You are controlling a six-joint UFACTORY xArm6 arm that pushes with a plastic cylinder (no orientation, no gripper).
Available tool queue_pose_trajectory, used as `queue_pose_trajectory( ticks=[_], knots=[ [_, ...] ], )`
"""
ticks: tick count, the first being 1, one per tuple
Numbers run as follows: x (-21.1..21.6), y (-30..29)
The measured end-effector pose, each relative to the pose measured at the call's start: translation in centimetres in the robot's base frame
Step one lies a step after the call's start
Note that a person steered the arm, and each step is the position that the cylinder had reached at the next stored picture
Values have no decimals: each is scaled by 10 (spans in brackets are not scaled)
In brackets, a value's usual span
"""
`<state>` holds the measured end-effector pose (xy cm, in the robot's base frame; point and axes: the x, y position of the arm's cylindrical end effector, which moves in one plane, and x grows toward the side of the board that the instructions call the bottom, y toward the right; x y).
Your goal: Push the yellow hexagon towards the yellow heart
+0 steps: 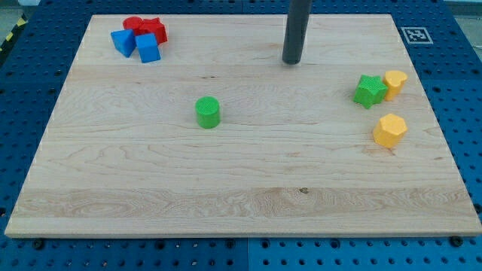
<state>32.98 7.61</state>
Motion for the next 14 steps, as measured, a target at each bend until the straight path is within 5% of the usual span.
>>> queue_pose_trajectory(
  ticks=[2, 4, 9, 14],
  knots=[
    [88, -45],
    [193, -6],
    [152, 150],
    [172, 176]
  ],
)
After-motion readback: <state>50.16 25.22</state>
